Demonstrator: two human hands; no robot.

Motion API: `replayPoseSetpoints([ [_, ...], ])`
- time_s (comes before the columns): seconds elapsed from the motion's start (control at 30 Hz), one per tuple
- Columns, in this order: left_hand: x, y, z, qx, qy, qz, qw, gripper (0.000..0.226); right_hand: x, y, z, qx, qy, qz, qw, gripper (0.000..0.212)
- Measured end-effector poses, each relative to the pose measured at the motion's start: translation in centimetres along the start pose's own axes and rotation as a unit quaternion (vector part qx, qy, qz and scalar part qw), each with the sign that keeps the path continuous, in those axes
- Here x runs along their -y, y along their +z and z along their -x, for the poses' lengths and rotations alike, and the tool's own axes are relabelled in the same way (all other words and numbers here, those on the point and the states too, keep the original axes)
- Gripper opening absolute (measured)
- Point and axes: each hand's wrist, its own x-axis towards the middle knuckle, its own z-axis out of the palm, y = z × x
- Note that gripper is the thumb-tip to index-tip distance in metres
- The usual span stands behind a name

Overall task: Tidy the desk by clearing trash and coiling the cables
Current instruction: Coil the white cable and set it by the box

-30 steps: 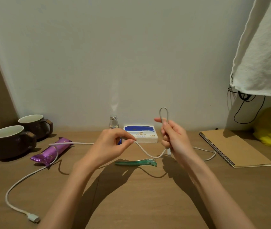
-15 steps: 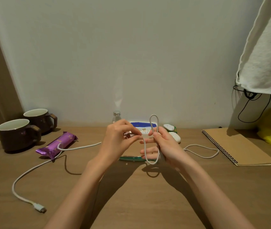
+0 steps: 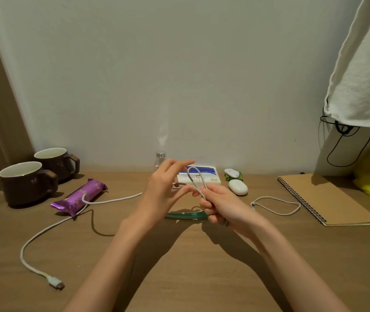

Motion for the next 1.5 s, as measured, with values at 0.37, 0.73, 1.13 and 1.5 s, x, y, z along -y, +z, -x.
replayPoseSetpoints([
  [0.37, 1.5, -0.9, 0.4, 0.133, -0.038, 0.026, 0.99, 0.034, 1.2, -0.8, 1.5, 0.053, -0.003, 0.198, 0.979, 0.038],
  [0.73, 1.4, -1.4, 0.1, 0.053, 0.049, -0.009, 0.997, 0.02, 0.8, -2.1, 0.8, 0.175, 0.076, -0.068, 0.979, 0.032],
  [1.13, 0.7, -2.1, 0.0, -0.037, -0.027, 0.056, 0.997, 0.034, 0.5, -1.8, 0.4, 0.119, 0.062, -0.195, 0.972, 0.022],
  [1.5, 0.2, -1.9, 0.4, -0.093, -0.099, 0.034, 0.99, 0.019, 1.8, -3.2, 0.3, -0.112, -0.09, -0.424, 0.894, 0.017],
])
